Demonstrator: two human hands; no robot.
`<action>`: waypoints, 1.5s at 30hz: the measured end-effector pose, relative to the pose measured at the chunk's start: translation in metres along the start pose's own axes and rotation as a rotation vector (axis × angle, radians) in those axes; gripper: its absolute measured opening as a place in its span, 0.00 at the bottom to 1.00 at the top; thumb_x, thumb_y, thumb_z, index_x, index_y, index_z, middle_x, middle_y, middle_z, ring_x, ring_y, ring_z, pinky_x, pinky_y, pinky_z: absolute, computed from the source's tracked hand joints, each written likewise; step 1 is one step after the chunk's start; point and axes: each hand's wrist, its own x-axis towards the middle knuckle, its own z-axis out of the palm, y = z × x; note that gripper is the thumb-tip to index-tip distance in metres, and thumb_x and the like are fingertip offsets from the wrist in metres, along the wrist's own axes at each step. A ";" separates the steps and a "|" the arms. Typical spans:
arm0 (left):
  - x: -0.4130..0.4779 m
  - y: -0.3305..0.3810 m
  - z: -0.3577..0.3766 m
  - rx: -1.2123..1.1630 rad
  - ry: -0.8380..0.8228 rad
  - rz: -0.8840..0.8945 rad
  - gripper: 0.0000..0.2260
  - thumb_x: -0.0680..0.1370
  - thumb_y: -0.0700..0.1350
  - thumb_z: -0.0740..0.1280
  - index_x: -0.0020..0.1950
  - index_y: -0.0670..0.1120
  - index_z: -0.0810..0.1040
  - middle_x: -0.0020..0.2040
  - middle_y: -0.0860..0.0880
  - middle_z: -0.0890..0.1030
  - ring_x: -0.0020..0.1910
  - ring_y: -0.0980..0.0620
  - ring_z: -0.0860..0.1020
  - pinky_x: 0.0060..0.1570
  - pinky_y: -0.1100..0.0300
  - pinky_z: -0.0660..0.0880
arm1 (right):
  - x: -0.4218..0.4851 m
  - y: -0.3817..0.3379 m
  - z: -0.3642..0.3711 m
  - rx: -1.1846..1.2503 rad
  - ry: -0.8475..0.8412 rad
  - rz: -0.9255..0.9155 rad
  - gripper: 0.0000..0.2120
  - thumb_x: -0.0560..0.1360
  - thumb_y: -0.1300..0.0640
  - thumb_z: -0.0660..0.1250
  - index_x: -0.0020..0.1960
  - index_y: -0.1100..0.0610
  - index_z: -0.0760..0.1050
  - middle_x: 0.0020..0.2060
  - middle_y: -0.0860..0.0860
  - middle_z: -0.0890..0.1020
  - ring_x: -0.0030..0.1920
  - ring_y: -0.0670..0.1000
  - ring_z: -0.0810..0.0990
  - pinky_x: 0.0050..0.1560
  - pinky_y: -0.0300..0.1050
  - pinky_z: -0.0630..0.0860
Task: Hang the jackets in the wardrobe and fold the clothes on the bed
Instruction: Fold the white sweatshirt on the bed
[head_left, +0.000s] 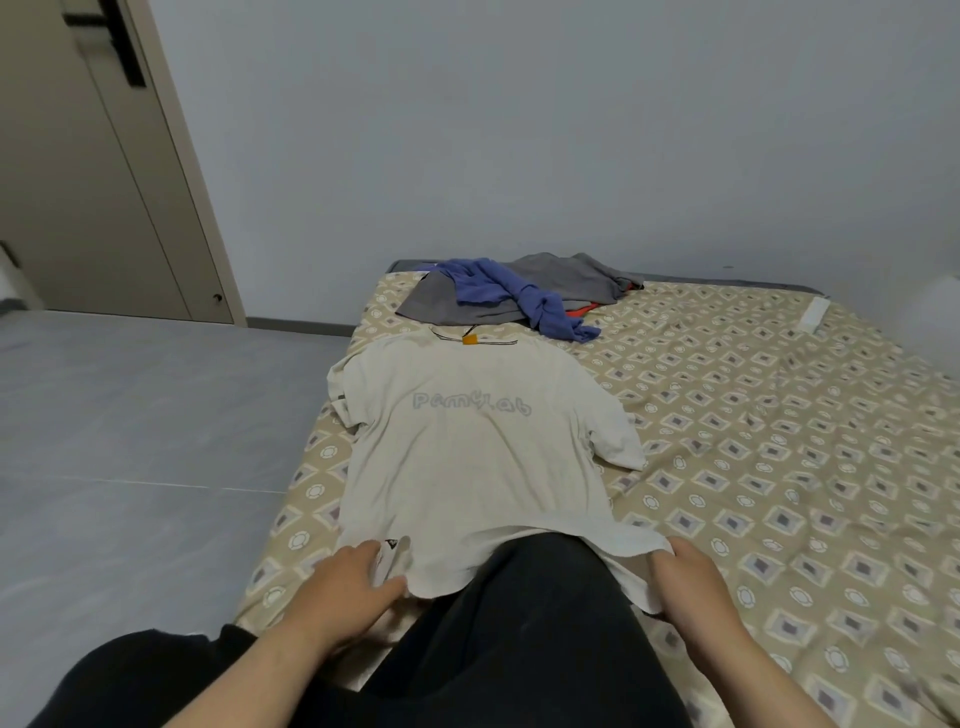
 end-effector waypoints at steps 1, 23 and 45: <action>-0.001 0.002 0.000 -0.008 0.014 -0.013 0.29 0.70 0.71 0.59 0.61 0.53 0.72 0.56 0.53 0.78 0.55 0.51 0.76 0.49 0.56 0.72 | 0.001 -0.002 -0.001 -0.016 0.000 -0.011 0.11 0.77 0.57 0.55 0.43 0.60 0.74 0.40 0.55 0.80 0.40 0.57 0.77 0.42 0.48 0.71; 0.005 0.011 -0.046 -0.928 0.348 -0.048 0.08 0.66 0.47 0.68 0.44 0.52 0.76 0.41 0.48 0.79 0.38 0.45 0.79 0.33 0.52 0.76 | 0.003 -0.010 -0.019 0.273 0.047 -0.239 0.20 0.74 0.71 0.62 0.44 0.48 0.82 0.41 0.44 0.85 0.39 0.47 0.82 0.41 0.45 0.76; -0.011 -0.046 -0.136 -0.223 0.421 0.059 0.21 0.67 0.26 0.60 0.42 0.52 0.78 0.45 0.45 0.79 0.44 0.47 0.78 0.36 0.56 0.72 | 0.042 -0.072 -0.077 0.662 0.099 -0.275 0.16 0.76 0.73 0.60 0.43 0.55 0.79 0.41 0.55 0.78 0.39 0.49 0.76 0.34 0.30 0.76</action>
